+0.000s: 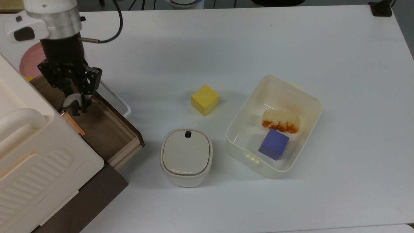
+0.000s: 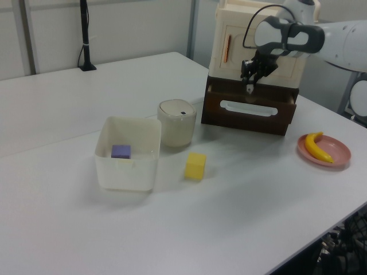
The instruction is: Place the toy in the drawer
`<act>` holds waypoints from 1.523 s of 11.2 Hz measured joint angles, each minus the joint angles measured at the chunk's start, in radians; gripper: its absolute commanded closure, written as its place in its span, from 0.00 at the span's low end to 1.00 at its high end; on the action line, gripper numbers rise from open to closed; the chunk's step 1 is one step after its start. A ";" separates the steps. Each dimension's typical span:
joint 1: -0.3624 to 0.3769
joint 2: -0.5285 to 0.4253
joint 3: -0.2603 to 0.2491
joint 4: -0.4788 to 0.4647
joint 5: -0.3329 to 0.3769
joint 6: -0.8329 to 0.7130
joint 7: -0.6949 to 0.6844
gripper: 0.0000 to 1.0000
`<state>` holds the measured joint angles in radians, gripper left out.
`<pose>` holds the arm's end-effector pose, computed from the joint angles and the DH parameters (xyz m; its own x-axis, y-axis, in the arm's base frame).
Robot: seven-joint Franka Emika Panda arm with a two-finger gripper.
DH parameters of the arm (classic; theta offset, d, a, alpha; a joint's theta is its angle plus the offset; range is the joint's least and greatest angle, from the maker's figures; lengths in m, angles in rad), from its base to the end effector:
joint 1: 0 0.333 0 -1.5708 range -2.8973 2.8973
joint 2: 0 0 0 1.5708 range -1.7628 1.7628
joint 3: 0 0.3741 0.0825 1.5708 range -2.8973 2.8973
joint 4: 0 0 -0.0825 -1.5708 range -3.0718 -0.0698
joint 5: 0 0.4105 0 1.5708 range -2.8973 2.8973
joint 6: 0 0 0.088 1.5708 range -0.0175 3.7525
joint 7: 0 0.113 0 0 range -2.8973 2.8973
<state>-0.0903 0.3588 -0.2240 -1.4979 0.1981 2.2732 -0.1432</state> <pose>0.7235 -0.1999 0.5556 0.8794 -0.2233 0.4205 -0.2220 -0.9736 -0.0528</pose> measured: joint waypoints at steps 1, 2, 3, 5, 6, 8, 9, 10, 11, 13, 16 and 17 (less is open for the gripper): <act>0.000 0.011 0.000 -0.005 0.000 0.000 0.001 0.70; -0.001 0.024 0.000 -0.013 -0.003 0.003 0.000 0.56; 0.000 0.034 0.000 -0.022 -0.007 0.005 -0.005 0.34; 0.001 0.047 0.000 -0.030 -0.013 0.003 -0.007 0.00; 0.004 0.048 0.000 -0.030 -0.013 -0.008 -0.007 0.00; 0.006 0.046 0.001 -0.020 -0.019 -0.025 -0.007 0.00; 0.010 0.037 0.002 -0.011 -0.019 -0.033 -0.007 0.00; 0.024 0.015 0.003 0.005 -0.019 -0.091 -0.005 0.00; 0.046 -0.020 0.004 0.020 -0.021 -0.171 0.006 0.00; 0.086 -0.115 0.026 0.029 -0.051 -0.350 0.054 0.00; 0.098 -0.216 0.161 0.013 -0.174 -0.581 0.178 0.00; 0.100 -0.230 0.205 0.003 -0.203 -0.613 0.227 0.00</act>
<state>0.0095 0.1287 -0.0189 -1.4952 -0.0049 1.6601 0.0838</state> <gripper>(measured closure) 0.000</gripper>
